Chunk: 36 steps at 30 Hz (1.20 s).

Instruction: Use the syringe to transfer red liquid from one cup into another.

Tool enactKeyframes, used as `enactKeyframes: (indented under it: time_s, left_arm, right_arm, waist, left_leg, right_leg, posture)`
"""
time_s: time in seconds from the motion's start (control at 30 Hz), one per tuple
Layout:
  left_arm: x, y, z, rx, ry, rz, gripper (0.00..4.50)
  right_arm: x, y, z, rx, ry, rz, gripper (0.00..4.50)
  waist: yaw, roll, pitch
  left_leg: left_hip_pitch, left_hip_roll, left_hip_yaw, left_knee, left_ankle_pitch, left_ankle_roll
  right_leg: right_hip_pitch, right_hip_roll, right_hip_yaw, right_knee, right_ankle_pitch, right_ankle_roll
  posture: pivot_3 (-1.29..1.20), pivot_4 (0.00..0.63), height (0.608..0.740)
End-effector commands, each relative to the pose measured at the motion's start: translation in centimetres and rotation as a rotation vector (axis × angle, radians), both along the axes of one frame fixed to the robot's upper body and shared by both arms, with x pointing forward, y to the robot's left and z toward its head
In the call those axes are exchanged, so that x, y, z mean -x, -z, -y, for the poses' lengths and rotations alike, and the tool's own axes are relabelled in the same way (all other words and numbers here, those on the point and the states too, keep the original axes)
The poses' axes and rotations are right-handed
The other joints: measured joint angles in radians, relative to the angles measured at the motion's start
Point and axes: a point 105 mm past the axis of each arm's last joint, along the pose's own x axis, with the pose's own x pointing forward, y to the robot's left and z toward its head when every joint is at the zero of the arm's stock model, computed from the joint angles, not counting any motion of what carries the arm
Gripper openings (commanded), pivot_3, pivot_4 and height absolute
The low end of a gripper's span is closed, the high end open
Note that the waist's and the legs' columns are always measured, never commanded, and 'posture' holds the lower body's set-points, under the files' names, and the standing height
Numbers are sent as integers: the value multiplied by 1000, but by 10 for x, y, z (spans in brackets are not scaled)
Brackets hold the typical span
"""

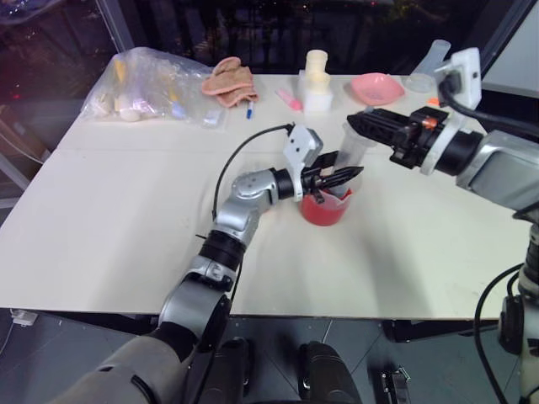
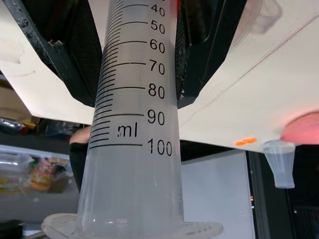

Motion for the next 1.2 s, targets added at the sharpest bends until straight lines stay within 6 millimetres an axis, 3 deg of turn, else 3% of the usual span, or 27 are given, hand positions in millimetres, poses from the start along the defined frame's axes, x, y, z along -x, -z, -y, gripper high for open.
enactKeyframes:
  time_s: [0.03, 0.6, 1.2]
  left_arm:
    - [9, -11, 9, 1, 38, 47, 1456]
    - [12, 0, 4, -26, 36, 17, 1456]
    - [11, 12, 0, -58, 26, -10, 1456]
  right_arm:
    - [1, -18, -1, -12, -1, 76, 36]
    - [16, -47, -4, -28, -22, 174, 36]
    - [21, -62, -4, -41, -42, 229, 36]
  waist:
    - [0, 0, 0]
    - [0, 0, 0]
    - [0, 0, 0]
  left_leg:
    - [0, 0, 0, 0, 0, 0]
    - [0, 0, 0, 0, 0, 0]
    - [0, 0, 0, 0, 0, 0]
  right_leg:
    - [0, 0, 0, 0, 0, 0]
    - [0, 0, 0, 0, 0, 0]
    - [0, 0, 0, 0, 0, 0]
  posture:
    - [0, 150, 740]
    - [0, 150, 740]
    - [0, 150, 740]
